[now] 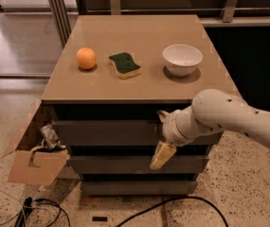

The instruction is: Open top drawer

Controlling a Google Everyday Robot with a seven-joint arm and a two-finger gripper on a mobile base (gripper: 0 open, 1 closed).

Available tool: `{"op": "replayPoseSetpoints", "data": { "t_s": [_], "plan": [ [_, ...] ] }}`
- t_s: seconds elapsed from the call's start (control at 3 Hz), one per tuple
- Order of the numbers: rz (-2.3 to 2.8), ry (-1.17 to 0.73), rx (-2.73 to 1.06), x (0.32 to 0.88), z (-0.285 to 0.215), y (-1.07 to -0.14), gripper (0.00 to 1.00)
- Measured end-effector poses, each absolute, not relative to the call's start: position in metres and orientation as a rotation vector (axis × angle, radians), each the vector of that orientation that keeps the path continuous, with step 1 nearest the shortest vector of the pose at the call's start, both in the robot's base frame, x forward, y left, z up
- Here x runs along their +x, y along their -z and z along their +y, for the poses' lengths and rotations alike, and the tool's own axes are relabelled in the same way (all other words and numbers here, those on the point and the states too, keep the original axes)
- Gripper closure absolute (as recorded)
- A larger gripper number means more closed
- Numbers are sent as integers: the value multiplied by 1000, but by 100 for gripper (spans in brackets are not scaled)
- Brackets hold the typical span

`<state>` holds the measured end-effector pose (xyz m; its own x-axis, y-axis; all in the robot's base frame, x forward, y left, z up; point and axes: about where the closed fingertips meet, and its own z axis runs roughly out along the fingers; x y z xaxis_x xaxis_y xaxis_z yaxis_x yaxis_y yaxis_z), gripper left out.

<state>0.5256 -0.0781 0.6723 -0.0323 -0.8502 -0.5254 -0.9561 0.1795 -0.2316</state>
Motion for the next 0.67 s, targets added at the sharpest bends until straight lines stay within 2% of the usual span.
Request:
{"op": "replayPoseSetpoints", "data": {
  "t_s": [0.67],
  "plan": [
    [1928,-234,-1720,542,-74,-640,0]
  ]
}}
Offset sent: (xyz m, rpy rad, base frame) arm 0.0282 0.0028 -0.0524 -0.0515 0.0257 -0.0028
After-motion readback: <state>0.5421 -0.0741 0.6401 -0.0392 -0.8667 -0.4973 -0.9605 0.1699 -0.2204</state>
